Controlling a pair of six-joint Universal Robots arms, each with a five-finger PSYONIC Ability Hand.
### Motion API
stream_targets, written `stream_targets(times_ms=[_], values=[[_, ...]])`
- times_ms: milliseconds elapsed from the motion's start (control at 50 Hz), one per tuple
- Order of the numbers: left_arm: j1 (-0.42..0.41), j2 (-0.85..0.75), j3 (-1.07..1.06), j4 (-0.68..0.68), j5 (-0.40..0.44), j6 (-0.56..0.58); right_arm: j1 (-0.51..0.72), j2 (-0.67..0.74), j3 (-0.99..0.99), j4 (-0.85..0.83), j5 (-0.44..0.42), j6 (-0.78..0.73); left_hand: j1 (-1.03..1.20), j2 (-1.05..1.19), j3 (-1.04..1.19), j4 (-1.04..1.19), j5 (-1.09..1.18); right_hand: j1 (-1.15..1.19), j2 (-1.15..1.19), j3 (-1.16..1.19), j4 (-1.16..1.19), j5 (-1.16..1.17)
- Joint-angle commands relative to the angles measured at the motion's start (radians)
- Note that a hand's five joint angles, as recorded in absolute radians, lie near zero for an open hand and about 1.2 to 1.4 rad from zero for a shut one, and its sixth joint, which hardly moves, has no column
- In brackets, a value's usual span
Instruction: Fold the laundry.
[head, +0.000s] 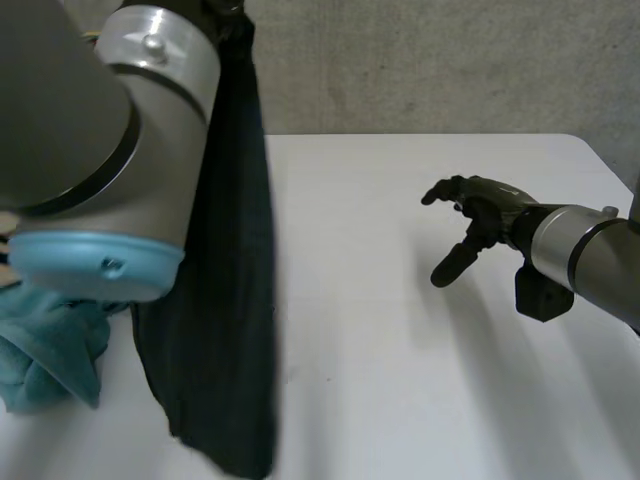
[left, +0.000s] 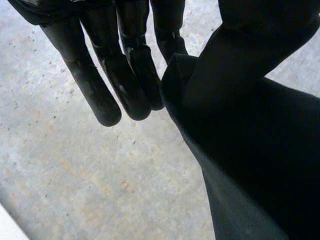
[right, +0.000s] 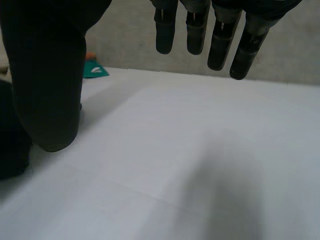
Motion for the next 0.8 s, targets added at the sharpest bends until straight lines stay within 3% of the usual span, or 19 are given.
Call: stream_targets(times_ms=[20, 160, 420, 520, 580, 680, 800], values=[[-0.034, -0.065, 0.118, -0.062, -0.001, 0.003, -0.040, 0.033, 0.018, 0.023, -0.098, 0.134, 0.276, 0.204, 0.208, 0.197, 0.266, 0.004, -0.029, -0.015, -0.029, -0.018], [-0.035, -0.074, 0.097, -0.065, -0.002, 0.001, -0.031, 0.068, 0.027, 0.036, -0.206, 0.214, 0.276, 0.204, 0.208, 0.197, 0.266, 0.004, -0.029, -0.015, -0.029, -0.018], [-0.035, -0.105, 0.092, -0.067, -0.005, 0.003, 0.012, 0.080, 0.104, 0.025, -0.226, 0.301, 0.276, 0.204, 0.208, 0.197, 0.266, 0.004, -0.029, -0.015, -0.029, -0.018], [-0.035, -0.105, 0.090, -0.067, -0.005, 0.001, 0.123, 0.177, 0.076, -0.065, -0.190, 0.401, 0.276, 0.204, 0.208, 0.197, 0.266, 0.013, -0.020, -0.007, -0.020, -0.010], [-0.035, -0.103, 0.090, -0.068, -0.007, 0.001, 0.167, 0.224, 0.044, -0.107, -0.120, 0.441, 0.276, 0.204, 0.208, 0.197, 0.266, 0.016, -0.017, -0.004, -0.017, -0.007], [-0.035, -0.088, 0.081, -0.070, -0.008, 0.001, 0.215, 0.320, -0.042, -0.130, -0.003, 0.455, 0.276, 0.204, 0.208, 0.197, 0.266, 0.019, -0.014, -0.001, -0.014, -0.004], [-0.037, -0.073, 0.074, -0.073, -0.008, 0.001, 0.275, 0.448, -0.209, -0.127, 0.044, 0.461, 0.276, 0.204, 0.208, 0.197, 0.266, 0.022, -0.011, 0.002, -0.011, -0.001]])
